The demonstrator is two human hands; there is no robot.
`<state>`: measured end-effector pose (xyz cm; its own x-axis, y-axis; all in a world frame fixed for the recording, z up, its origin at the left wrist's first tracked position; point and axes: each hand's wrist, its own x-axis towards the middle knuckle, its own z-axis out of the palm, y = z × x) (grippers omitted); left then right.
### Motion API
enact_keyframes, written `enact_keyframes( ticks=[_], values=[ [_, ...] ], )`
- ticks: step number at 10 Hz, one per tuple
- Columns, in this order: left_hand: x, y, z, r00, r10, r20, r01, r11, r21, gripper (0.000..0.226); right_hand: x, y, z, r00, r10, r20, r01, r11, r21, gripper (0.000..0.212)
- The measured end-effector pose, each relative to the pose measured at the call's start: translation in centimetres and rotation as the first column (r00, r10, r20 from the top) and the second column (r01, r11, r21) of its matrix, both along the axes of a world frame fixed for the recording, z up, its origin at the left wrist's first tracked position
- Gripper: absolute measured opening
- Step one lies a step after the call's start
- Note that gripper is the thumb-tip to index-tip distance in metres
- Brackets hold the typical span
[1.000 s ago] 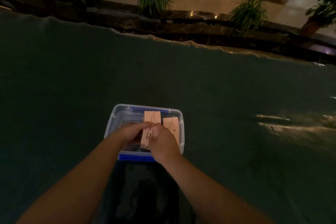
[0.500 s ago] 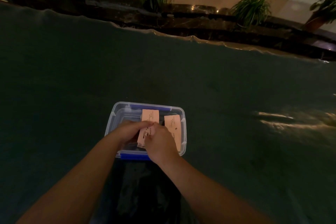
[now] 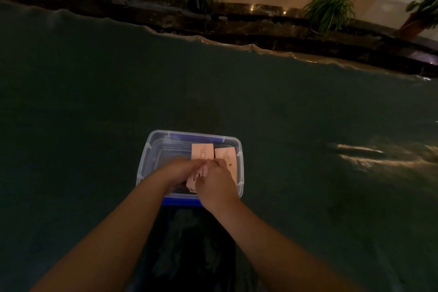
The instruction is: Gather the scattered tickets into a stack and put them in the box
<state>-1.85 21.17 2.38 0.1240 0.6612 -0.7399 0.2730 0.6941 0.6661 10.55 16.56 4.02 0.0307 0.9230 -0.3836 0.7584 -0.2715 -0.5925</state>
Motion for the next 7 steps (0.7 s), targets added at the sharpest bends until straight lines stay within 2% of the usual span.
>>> enact_keyframes(
  ticks=[2,4,5,6,7],
  values=[
    [1.1,-0.1,-0.3,0.988,-0.104,-0.118,0.108,0.994,0.022,0.029,0.0,0.2,-0.3,0.995,0.069,0.075,-0.070,0.998,0.009,0.039],
    [1.5,-0.2,0.2,0.963,-0.081,-0.258,0.125,0.980,0.157,0.026,0.7,0.6,0.4,0.979,0.164,0.124,-0.164,0.986,-0.008,0.029],
    [0.8,-0.5,0.5,0.931,-0.096,-0.353,0.197,0.945,0.261,0.008,1.6,0.5,1.5,0.987,0.139,0.076,-0.138,0.990,-0.011,0.037],
    [0.2,-0.9,1.7,0.897,-0.131,-0.422,0.269,0.919,0.288,0.022,2.8,0.3,2.6,0.990,0.128,0.066,-0.128,0.992,0.002,0.041],
    [-0.3,-1.2,4.7,0.794,-0.084,-0.602,0.391,0.829,0.399,0.048,5.1,0.0,4.7,0.979,0.156,0.129,-0.166,0.983,0.074,0.031]
  ],
)
